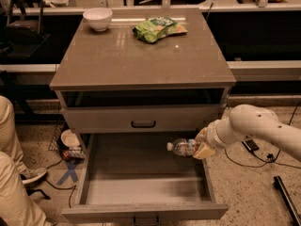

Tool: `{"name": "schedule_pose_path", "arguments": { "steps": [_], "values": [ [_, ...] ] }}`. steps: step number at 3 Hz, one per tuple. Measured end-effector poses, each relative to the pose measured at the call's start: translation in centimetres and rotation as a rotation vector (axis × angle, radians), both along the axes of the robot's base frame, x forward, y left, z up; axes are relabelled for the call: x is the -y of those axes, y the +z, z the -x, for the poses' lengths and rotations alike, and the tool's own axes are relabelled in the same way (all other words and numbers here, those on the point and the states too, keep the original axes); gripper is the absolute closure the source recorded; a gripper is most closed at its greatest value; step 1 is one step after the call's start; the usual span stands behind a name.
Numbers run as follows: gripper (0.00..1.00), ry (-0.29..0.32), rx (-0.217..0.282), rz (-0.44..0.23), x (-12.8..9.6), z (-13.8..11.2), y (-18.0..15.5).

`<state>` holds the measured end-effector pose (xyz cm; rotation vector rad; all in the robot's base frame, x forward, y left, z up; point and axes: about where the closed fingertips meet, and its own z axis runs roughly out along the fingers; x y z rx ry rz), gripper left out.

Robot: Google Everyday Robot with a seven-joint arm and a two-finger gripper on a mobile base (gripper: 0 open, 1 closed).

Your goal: Pick water bottle from middle drawer and place on counter

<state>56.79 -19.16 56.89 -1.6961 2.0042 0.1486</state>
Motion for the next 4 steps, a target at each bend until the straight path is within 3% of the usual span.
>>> {"name": "schedule_pose_path", "arguments": {
  "steps": [2, 3, 4],
  "values": [
    [1.00, 0.051, 0.178, 0.039, 0.9, 1.5, 14.1],
    [1.00, 0.058, 0.287, 0.113, 1.3, 1.8, 21.8],
    [1.00, 0.059, 0.292, 0.116, 1.2, 1.9, 22.1]
  ]
}}
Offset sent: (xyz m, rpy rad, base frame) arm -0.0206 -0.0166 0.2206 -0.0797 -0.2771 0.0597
